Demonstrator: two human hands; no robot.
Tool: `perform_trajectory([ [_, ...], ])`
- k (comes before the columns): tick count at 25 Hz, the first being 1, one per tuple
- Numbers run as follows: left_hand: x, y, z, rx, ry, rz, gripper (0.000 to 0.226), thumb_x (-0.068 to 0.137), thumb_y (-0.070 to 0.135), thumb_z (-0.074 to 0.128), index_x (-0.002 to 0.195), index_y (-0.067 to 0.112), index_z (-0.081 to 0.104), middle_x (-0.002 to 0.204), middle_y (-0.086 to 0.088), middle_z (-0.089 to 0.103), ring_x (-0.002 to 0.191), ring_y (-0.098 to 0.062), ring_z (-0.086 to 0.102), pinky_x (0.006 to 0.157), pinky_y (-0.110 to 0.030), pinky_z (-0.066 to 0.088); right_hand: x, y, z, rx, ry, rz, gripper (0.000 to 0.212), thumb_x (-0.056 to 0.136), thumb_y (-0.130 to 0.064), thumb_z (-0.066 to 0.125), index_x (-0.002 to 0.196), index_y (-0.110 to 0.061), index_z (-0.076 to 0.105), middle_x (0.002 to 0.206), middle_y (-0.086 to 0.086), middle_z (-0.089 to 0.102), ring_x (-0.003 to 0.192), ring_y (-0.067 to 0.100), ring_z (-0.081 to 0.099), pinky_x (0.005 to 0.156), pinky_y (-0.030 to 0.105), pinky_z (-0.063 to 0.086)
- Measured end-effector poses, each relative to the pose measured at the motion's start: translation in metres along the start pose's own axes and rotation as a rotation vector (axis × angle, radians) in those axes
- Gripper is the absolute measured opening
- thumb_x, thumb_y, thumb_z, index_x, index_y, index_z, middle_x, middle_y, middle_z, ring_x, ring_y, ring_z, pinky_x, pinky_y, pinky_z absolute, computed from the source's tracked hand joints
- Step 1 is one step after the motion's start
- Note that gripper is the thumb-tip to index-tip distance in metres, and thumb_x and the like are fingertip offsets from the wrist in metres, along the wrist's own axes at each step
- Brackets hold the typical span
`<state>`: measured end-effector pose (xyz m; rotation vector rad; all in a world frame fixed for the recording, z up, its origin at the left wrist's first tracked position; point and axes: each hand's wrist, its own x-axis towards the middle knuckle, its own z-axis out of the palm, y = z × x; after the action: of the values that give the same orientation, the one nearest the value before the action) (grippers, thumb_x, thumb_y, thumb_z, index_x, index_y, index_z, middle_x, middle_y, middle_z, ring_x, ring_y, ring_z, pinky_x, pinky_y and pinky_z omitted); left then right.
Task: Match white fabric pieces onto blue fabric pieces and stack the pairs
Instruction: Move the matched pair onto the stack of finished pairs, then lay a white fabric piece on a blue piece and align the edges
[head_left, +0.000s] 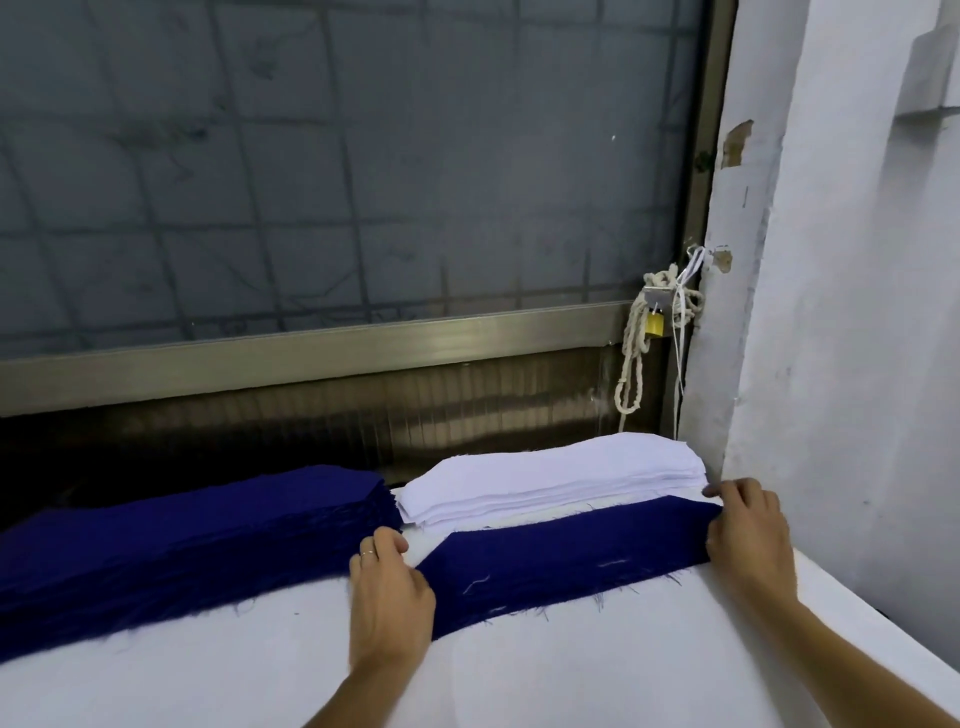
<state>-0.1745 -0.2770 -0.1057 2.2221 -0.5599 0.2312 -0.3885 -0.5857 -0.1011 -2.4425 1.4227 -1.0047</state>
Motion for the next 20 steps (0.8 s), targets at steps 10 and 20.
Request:
perform_trajectory([
  [10, 0.082, -0.044, -0.161, 0.074, 0.118, 0.19, 0.008, 0.1, 0.028, 0.056, 0.097, 0.032, 0.05, 0.087, 0.014, 0.055, 0.081, -0.007, 0.054, 0.067, -0.025, 0.047, -0.034, -0.181, 0.014, 0.253, -0.28, -0.316, 0.016, 0.099, -0.019, 0.058, 0.101, -0.035, 0.06, 0.093, -0.015, 0.064, 0.078, 0.003, 0.059, 0.068, 0.015, 0.047],
  [20, 0.136, -0.185, -0.267, 0.409, 0.051, -0.087, 0.023, 0.104, 0.039, 0.047, 0.115, 0.023, 0.058, 0.114, 0.0, 0.056, 0.101, -0.017, 0.051, 0.089, -0.037, 0.046, -0.084, -0.397, 0.059, 0.388, -0.433, -0.597, 0.01, 0.1, -0.029, 0.054, 0.105, -0.033, 0.062, 0.103, -0.015, 0.06, 0.098, 0.006, 0.055, 0.088, 0.03, 0.05],
])
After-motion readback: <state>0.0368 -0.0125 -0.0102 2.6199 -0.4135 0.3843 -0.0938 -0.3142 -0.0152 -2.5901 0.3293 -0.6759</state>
